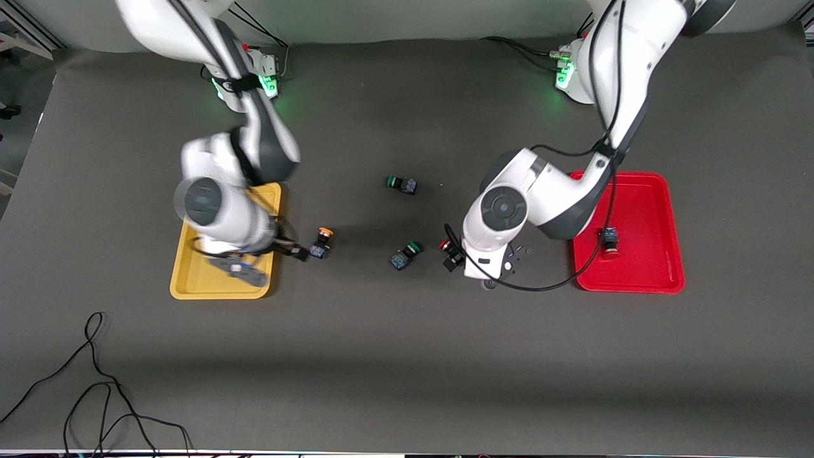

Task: Place red and yellow buttons in trays
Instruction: 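Reach the right gripper to another orange button while the left gripper reaches a red button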

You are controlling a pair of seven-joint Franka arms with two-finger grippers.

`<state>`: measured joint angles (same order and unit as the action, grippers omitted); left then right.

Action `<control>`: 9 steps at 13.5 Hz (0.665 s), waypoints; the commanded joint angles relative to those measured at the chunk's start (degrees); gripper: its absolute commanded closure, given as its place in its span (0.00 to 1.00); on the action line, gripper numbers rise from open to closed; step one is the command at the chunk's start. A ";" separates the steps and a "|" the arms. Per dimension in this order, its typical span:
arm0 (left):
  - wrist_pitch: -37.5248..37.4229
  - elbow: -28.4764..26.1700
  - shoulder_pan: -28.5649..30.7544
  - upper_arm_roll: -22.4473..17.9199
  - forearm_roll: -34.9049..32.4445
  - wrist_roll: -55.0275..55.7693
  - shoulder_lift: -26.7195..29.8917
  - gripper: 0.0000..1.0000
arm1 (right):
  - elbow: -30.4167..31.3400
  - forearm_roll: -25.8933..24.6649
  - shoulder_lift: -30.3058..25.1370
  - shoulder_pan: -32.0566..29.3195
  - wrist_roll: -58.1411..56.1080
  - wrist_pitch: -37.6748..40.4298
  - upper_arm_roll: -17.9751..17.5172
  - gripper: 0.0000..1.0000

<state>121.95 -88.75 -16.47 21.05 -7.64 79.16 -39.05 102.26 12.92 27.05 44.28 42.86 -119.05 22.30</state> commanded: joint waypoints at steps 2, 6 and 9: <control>2.85 1.91 -2.16 -0.93 -1.77 3.54 -4.36 0.01 | -3.82 1.14 7.66 -1.04 1.70 -2.49 -2.95 0.00; 4.35 1.65 -2.34 -1.45 -2.21 3.54 -7.09 0.10 | 0.12 1.05 8.73 -0.87 1.52 -4.43 -4.37 0.00; 4.44 1.56 -2.51 -1.72 -2.38 3.72 -7.26 0.43 | 4.77 1.05 8.55 -0.52 1.61 -8.62 -4.63 0.00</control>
<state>126.66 -88.59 -17.63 20.34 -8.81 80.99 -45.85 103.16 13.07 36.60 43.90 44.19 -123.96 18.30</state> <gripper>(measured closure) 0.308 0.000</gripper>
